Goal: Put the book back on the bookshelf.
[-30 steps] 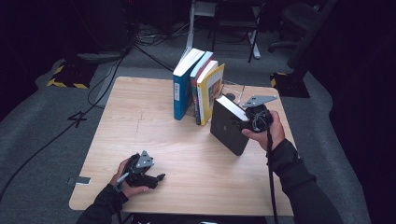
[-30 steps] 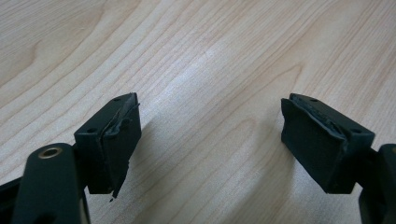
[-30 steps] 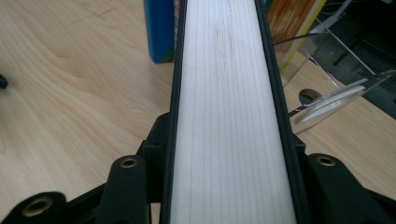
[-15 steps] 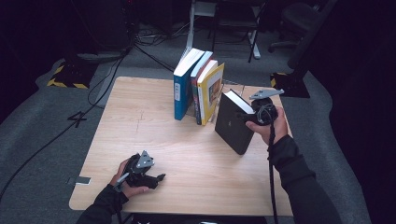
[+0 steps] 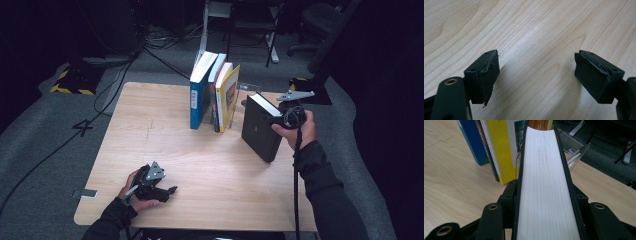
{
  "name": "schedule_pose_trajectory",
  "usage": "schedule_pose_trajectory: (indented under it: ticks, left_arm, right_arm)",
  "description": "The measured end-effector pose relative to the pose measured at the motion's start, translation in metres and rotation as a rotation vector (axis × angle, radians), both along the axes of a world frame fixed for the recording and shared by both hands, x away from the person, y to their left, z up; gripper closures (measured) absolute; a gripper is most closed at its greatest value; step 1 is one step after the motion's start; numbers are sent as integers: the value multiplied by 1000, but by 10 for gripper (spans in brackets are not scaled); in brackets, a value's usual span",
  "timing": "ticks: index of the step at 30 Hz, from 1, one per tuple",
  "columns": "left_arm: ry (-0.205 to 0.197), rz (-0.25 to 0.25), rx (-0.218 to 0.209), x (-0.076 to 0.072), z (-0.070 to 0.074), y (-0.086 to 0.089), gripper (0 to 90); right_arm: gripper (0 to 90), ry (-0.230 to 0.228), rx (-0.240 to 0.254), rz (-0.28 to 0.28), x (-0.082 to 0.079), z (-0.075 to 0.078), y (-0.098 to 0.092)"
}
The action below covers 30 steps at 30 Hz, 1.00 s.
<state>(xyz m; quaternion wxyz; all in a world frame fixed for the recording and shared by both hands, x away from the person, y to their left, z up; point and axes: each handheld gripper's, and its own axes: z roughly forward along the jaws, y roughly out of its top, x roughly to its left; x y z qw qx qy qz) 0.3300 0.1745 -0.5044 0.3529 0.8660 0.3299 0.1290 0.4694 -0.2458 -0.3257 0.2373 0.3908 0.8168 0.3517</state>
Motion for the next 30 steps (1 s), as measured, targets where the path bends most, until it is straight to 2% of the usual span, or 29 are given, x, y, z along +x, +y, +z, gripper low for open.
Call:
schedule_pose_trajectory:
  ticks: [9, 12, 18, 21, 26, 30]
  left_arm:
    - [1, 4, -1, -1, 0, 0, 201]
    - [1, 3, 0, 0, 0, 0, 200]
    - [1, 4, -3, -1, 0, 0, 200]
    - [2, 6, -5, -1, 0, -1, 201]
    - [1, 3, -5, -1, 0, -1, 201]
    - [2, 1, -5, -1, 0, -1, 200]
  right_arm:
    - [530, -5, 21, -23, 7, 0, -5]
    - [533, -11, 14, -3, 6, 2, 2]
    - [533, -21, 50, 2, 6, 8, 9]
    - [533, -40, 57, -15, 8, 12, 16]
    - [533, -98, 56, -79, 17, 11, 30]
    - [532, -97, 76, -111, 26, 7, 35]
